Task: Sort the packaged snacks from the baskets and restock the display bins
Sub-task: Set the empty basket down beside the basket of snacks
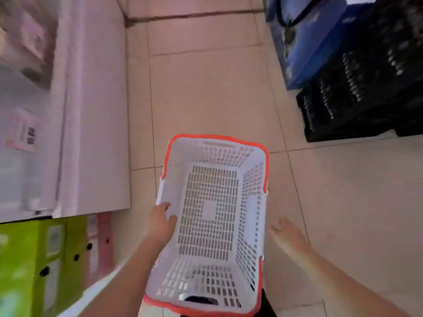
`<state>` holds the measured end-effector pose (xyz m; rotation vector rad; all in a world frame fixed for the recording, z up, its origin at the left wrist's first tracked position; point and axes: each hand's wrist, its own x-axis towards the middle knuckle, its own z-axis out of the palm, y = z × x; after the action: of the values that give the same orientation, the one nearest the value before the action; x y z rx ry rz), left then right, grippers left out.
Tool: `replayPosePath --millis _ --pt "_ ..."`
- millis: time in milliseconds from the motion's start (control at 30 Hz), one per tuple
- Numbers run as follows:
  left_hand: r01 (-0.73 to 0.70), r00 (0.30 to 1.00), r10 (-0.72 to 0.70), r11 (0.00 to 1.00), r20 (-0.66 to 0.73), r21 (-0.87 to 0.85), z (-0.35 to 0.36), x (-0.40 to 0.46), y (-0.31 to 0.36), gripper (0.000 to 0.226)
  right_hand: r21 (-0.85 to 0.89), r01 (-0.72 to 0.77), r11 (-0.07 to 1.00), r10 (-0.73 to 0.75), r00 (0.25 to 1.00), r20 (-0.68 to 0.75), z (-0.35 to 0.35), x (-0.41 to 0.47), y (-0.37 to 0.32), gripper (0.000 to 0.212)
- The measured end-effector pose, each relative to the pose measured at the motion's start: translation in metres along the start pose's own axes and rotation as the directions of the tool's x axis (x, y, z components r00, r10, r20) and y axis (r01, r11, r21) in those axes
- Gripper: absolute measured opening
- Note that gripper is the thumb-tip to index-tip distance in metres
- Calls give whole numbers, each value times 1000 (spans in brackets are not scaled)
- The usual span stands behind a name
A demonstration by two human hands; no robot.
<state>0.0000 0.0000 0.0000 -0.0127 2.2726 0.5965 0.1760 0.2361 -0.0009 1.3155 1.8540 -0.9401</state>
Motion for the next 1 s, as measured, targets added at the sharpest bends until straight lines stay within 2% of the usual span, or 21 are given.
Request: replayPosePath --millis 33,100,167,333,433,500,633,767,900,1000 --pt "-13 997 16 999 -81 40 8 19 -9 44 73 -35 997 37 999 -21 10 19 1 53" --pt "6 973 15 996 -229 90 17 51 -26 51 186 -86 979 85 996 11 27 51 2 57" --pt "80 963 -57 994 -265 75 19 77 -40 55 311 -123 942 110 992 60 42 74 1 47" --pt "205 968 -208 978 -139 -36 26 106 -59 27 558 -219 801 251 968 18 66 91 -1 18" --pt "183 977 -202 959 -69 -217 22 100 -55 28 633 -209 746 232 972 47 58 78 -4 20" --pt "157 982 -178 951 -55 -267 10 83 -42 30 644 -194 740 233 972 26 41 62 -9 24" --pt "111 987 -137 961 -88 -254 -41 29 13 18 639 -116 760 186 982 -43 -33 3 -37 26" --pt "28 998 -39 983 -55 -183 -116 -33 98 11 624 -18 781 73 995 -63 -147 -73 -76 27" --pt "-67 994 42 963 -101 -259 -194 -101 197 11 602 80 794 -1 991 -130 -263 -152 -123 28" --pt "-136 983 89 940 -160 -313 -247 -142 259 12 578 183 795 -63 973 -221 -338 -205 -156 21"
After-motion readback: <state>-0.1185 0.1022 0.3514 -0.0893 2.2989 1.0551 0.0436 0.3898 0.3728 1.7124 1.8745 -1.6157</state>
